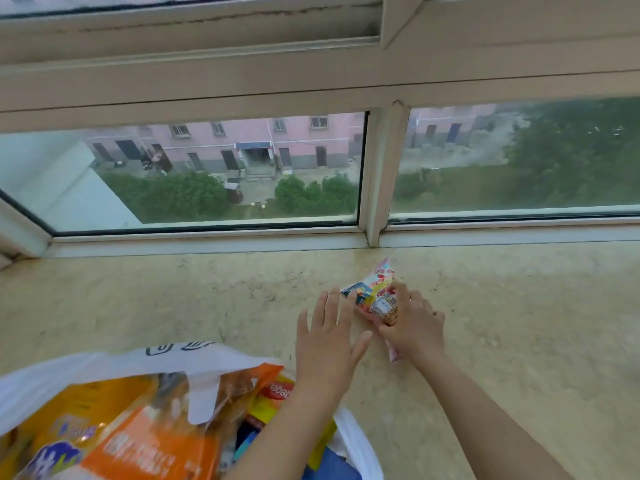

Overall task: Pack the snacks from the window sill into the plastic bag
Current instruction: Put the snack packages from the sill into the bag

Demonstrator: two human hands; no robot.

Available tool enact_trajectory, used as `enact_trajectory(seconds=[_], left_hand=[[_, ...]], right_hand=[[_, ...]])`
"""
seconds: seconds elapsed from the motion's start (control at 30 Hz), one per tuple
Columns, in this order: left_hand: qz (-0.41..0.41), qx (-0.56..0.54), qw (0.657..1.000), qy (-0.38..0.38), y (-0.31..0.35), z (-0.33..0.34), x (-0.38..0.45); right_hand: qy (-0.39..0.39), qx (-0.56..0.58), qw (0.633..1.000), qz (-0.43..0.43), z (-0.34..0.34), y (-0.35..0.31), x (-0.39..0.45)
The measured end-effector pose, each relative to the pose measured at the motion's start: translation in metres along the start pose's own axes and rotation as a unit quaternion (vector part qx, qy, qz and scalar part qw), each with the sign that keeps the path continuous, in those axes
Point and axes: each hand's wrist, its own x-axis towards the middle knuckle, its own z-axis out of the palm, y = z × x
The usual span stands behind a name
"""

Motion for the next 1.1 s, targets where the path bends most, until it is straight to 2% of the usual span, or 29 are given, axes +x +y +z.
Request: enact_trajectory(seconds=[0.13, 0.23, 0.33, 0.4, 0.53, 0.67, 0.83, 0.97, 1.1], left_hand=[[-0.003, 0.013, 1.0, 0.003, -0.015, -0.025, -0.025], [-0.011, 0.006, 1.0, 0.027, -0.026, -0.051, -0.053], [-0.004, 0.01, 1.0, 0.013, -0.041, -0.069, -0.071], [-0.006, 0.012, 1.0, 0.009, -0.05, -0.083, -0.083], [-0.007, 0.012, 0.999, 0.031, -0.076, -0.099, -0.111], [-0.014, 0.006, 0.999, 0.04, -0.098, -0.118, -0.136], [-0.007, -0.01, 0.998, 0.067, -0.115, -0.147, -0.161], [0.009, -0.002, 0.997, 0.08, -0.13, -0.178, -0.187], [-0.017, 0.025, 0.996, 0.087, -0.164, -0.195, -0.222]], right_hand=[[-0.014, 0.054, 0.998, 0.035, -0.021, -0.008, -0.036], [-0.076, 0.091, 0.989, 0.087, -0.031, -0.008, -0.061], [-0.143, -0.015, 0.984, 0.101, -0.022, -0.005, -0.093], [-0.149, -0.059, 0.979, 0.127, -0.016, -0.005, -0.116], [-0.11, -0.042, 0.979, 0.166, -0.025, -0.012, -0.143], [-0.014, -0.005, 0.984, 0.175, -0.062, -0.032, -0.146], [0.055, -0.034, 0.995, 0.08, -0.122, -0.093, -0.164], [0.077, -0.045, 0.996, 0.009, -0.151, -0.146, -0.2], [0.088, -0.012, 0.996, -0.023, -0.17, -0.189, -0.245]])
